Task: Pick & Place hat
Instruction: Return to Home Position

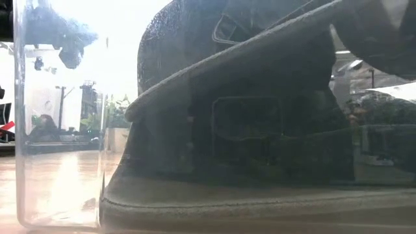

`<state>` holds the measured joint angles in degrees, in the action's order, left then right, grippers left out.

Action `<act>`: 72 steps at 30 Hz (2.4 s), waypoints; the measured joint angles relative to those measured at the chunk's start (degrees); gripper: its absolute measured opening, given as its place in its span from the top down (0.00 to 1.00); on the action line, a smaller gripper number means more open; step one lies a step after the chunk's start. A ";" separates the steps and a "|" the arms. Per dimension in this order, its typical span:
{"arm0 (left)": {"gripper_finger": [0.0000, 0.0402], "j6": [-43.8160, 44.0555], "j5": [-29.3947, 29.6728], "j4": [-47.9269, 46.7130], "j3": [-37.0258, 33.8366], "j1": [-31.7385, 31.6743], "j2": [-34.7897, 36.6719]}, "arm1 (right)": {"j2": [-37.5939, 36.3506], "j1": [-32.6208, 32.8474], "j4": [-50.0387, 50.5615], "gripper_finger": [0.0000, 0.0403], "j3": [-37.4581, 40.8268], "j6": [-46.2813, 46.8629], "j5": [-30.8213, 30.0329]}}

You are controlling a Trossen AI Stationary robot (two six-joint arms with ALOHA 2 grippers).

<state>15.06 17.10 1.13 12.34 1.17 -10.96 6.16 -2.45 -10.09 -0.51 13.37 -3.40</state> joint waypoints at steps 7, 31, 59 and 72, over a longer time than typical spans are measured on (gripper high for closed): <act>1.00 2.16 -4.52 4.51 -6.86 0.02 1.08 | 1.48 3.60 0.09 0.98 0.00 -3.96 -5.33; 1.00 -1.46 -4.15 6.12 -11.85 0.00 3.65 | 1.87 3.58 5.64 0.98 0.00 -3.48 -7.15; 1.00 -1.37 -4.15 6.08 -11.96 0.00 3.65 | 1.85 3.58 5.56 0.98 0.00 -3.44 -7.12; 1.00 -1.37 -4.15 6.08 -11.98 0.00 3.65 | 1.85 3.58 5.56 0.98 0.00 -3.35 -7.12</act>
<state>13.69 12.95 7.20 0.36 1.17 -7.31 8.01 1.13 -4.52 -0.51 10.01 -10.52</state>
